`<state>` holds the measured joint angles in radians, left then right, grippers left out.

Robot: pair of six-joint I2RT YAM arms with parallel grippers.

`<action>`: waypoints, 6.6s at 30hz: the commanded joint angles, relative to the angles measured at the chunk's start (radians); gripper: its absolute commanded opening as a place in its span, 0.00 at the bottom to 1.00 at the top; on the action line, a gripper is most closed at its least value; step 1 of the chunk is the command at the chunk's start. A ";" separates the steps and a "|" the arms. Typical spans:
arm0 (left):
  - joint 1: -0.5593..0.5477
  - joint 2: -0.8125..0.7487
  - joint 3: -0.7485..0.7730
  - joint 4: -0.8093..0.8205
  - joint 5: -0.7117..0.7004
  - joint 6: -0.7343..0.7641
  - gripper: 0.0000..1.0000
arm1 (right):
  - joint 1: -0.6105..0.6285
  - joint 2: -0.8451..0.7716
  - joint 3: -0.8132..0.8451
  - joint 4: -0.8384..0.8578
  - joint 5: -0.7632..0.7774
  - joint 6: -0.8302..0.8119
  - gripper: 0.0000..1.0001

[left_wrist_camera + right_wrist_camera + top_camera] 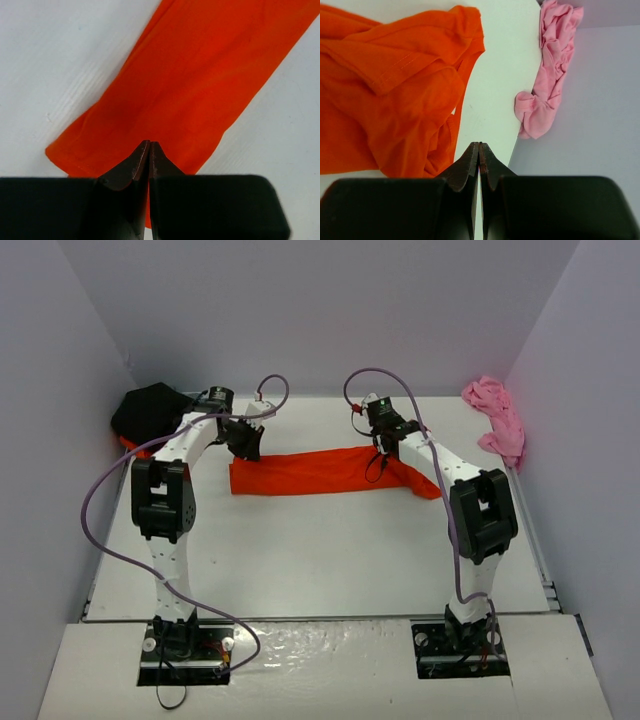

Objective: Fold and stack the t-shirts
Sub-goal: Fold the tshirt

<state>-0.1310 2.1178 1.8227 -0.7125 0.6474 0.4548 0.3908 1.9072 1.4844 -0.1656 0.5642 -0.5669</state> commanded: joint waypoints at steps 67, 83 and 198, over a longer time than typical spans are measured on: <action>-0.284 -0.427 -0.546 -0.270 -0.066 0.151 0.00 | 0.162 0.780 0.783 -0.451 -0.413 -0.189 0.03; -0.265 -0.478 -0.415 -0.204 0.029 0.155 0.00 | 0.128 0.751 0.795 -0.308 -0.152 -0.115 0.01; 0.055 -0.330 -0.110 0.072 0.002 -0.044 0.66 | 0.525 -0.226 -0.153 -0.448 -0.179 -0.001 0.34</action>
<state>-0.0199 1.9025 1.7179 -0.6196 0.6008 0.3476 0.9253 1.7130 1.3501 -0.5960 0.3428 -0.5734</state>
